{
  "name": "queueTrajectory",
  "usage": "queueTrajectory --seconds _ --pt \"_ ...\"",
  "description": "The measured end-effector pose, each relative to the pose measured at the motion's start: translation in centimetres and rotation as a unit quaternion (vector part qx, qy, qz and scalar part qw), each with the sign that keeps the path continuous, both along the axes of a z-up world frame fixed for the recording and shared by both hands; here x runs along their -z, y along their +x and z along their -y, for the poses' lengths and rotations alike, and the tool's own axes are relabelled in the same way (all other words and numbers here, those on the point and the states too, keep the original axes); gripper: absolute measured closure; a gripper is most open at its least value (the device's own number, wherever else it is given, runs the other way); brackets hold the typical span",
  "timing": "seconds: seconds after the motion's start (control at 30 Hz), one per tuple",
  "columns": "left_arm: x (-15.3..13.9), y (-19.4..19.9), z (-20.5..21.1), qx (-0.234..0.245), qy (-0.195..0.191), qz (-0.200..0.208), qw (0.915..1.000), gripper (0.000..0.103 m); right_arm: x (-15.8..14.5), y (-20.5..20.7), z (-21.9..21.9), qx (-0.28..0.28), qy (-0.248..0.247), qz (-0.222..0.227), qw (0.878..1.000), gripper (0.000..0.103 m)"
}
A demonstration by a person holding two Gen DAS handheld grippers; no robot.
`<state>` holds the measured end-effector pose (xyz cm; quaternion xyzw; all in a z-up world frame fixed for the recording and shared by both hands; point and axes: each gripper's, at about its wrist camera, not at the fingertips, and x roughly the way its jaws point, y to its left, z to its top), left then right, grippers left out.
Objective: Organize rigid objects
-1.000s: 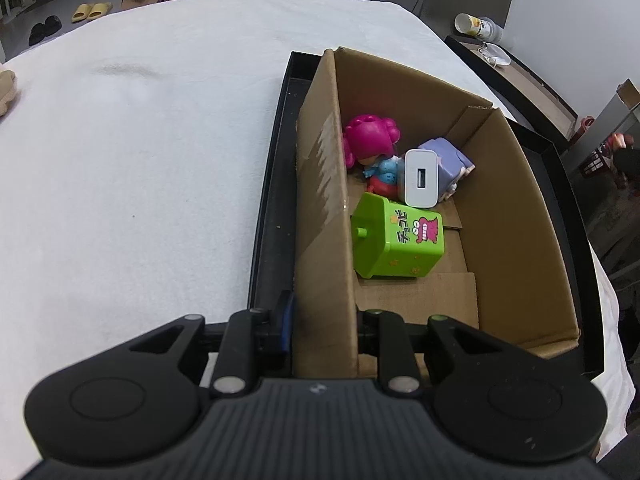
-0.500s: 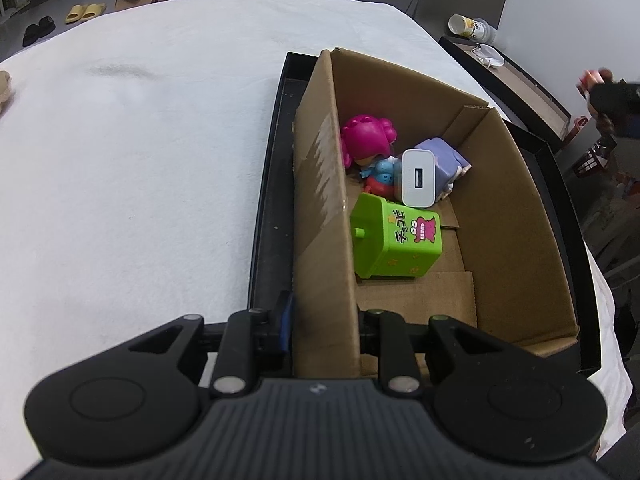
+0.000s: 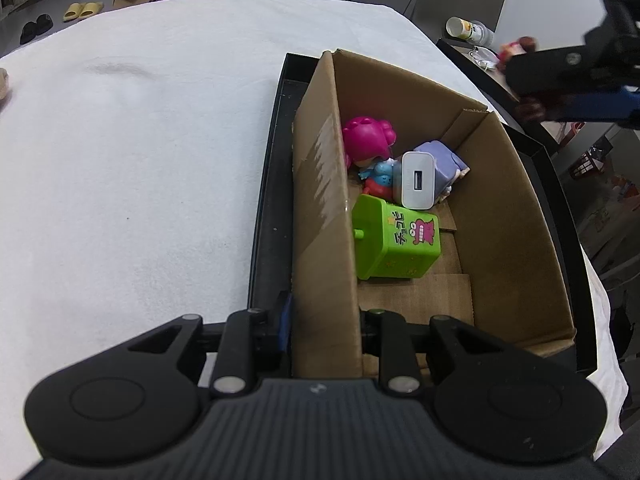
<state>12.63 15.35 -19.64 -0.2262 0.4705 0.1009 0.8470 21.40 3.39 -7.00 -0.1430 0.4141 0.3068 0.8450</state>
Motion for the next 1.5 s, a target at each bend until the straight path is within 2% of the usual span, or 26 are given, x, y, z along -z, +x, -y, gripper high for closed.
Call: queueTrajectory --seconds 0.2,0.3,0.33,0.63,1.03,1.3,1.5 --pt "0.0 0.0 0.0 0.001 0.0 0.0 1.0 0.079 1.1 -0.3 -1.0 -0.004 -0.009 -0.01 1.0 0.064" --pt "0.0 0.0 0.0 0.001 0.0 0.0 1.0 0.079 1.1 -0.4 -0.6 -0.006 0.008 -0.011 1.0 0.048" --pt "0.0 0.0 0.0 0.002 0.001 0.0 1.0 0.079 1.0 -0.5 -0.5 -0.006 0.012 -0.007 1.0 0.047" --pt "0.0 0.2 0.1 0.003 0.004 -0.002 1.0 0.078 0.5 -0.1 2.2 0.02 0.012 -0.003 1.0 0.044" --pt "-0.2 0.6 0.7 0.0 0.016 -0.01 0.9998 0.078 1.2 -0.2 6.2 0.055 0.031 -0.027 0.998 0.038" --pt "-1.4 -0.4 0.9 -0.008 0.023 0.007 0.9997 0.077 1.2 -0.8 9.0 0.073 0.049 -0.041 0.995 0.037" --pt "-3.5 -2.0 0.2 -0.025 0.009 0.033 0.9991 0.077 1.1 -1.5 11.0 0.079 0.047 -0.038 0.995 0.036"
